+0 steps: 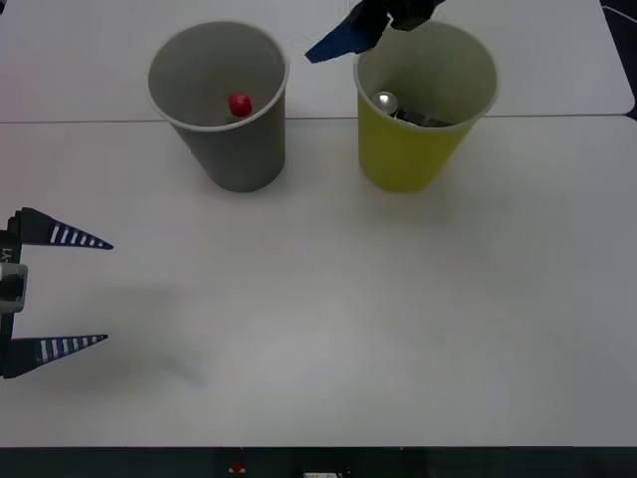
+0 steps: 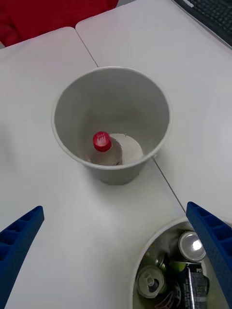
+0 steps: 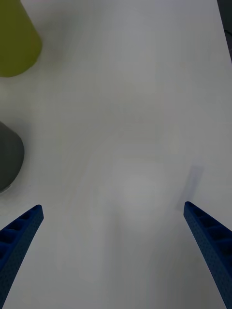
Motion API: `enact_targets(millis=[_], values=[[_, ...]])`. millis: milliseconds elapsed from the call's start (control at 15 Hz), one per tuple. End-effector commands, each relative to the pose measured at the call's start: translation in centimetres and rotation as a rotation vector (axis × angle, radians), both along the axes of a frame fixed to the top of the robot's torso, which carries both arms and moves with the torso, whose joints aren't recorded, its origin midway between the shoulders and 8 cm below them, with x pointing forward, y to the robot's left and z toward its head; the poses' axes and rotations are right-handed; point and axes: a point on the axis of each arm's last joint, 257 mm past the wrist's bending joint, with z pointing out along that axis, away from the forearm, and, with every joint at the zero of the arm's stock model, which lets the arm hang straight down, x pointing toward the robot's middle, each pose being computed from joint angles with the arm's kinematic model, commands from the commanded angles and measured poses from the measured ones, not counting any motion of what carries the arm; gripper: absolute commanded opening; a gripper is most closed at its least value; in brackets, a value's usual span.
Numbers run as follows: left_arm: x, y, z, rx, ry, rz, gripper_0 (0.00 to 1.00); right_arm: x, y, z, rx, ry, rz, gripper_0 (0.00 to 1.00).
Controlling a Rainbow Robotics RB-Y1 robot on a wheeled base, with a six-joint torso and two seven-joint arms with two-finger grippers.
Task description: Put the can into the green bin and the plastic bottle into the gray bin
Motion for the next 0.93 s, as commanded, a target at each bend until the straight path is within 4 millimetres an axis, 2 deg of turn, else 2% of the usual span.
enact_targets(millis=[67,267,400,933], values=[[0.0,0.0,0.0,0.0,0.0,0.0,1.0,-2.7,-3.5,-1.6,0.007,-0.031,0.042,1.0],[0.0,0.0,0.0,0.0,0.0,0.0,1.0,-5.7,-7.5,-3.8,0.017,-0.027,0.079,1.0],[0.0,0.0,0.0,0.0,0.0,0.0,1.0,-7.4,-9.0,-4.8,0.039,-0.023,0.086,1.0],[0.0,0.0,0.0,0.0,0.0,0.0,1.0,-11.6,-15.1,-10.7,0.057,-0.064,0.203,1.0]])
